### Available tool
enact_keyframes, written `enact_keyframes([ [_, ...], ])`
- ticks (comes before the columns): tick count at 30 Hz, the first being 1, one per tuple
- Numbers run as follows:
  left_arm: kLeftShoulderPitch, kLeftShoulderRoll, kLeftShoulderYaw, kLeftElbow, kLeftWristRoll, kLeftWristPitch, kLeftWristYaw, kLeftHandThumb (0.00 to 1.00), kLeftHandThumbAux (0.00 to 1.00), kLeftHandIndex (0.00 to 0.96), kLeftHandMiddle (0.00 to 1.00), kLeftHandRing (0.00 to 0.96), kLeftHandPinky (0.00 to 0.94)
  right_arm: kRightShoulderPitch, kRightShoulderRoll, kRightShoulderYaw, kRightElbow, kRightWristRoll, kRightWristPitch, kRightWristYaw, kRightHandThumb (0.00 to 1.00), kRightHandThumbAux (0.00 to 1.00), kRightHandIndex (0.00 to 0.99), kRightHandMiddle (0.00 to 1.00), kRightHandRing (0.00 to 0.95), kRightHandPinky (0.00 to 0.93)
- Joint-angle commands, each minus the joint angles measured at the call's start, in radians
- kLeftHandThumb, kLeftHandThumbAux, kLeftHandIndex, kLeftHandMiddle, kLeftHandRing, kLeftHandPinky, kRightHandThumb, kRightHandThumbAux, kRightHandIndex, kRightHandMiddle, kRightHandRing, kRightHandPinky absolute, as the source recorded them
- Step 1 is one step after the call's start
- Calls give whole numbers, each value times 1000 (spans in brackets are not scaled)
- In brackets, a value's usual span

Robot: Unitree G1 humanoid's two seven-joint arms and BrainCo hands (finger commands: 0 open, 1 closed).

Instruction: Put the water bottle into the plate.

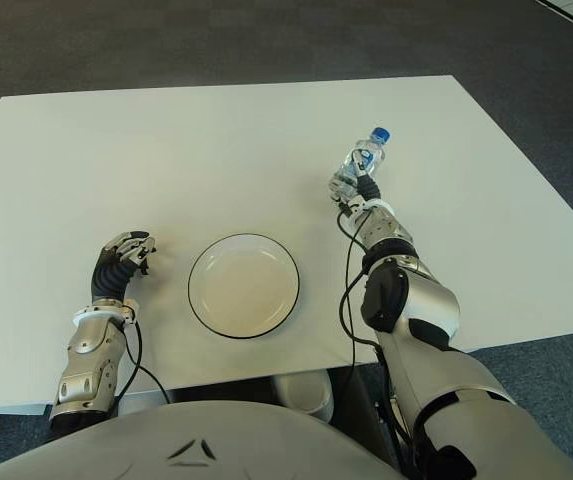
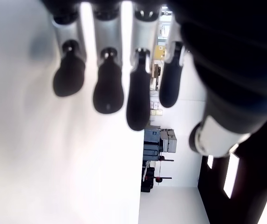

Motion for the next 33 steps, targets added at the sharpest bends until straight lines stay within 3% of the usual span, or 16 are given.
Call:
enact_keyframes([
  [1, 11, -7, -4, 18, 9, 16, 10, 838, 680, 398, 564, 742, 732, -29, 12, 37, -48, -8, 6, 57, 715, 718, 440, 829, 844, 876],
  [8, 9, -10, -6, 21, 14, 14, 14, 838, 680, 398, 567, 745, 734, 17, 37, 111, -162, -21, -12, 147, 713, 718, 440, 854, 862, 885],
  [14, 11, -11, -9, 14, 17, 17, 16, 838, 680, 398, 566, 743, 731, 117, 66, 192, -398, -24, 24, 204, 708, 721, 440, 867, 873, 882],
  [18, 11, -11, -9, 16, 19, 16, 15, 838, 680, 398, 565, 743, 732, 223, 76, 282, -636, -43, 47, 239, 705, 724, 439, 871, 876, 880],
  [21, 11, -14, -7, 16, 16, 19, 17, 838, 680, 398, 564, 743, 732, 285, 70, 342, -776, -50, 63, 275, 704, 725, 439, 875, 879, 880],
  [26, 9, -17, -5, 17, 11, 19, 17, 838, 680, 397, 563, 740, 727, 343, 51, 405, -906, -62, 73, 311, 706, 725, 439, 880, 883, 879],
  [33, 3, -15, -1, 29, 9, 18, 12, 838, 680, 397, 563, 737, 724, 430, 26, 487, -1031, -91, -8, 400, 706, 725, 439, 878, 882, 878],
])
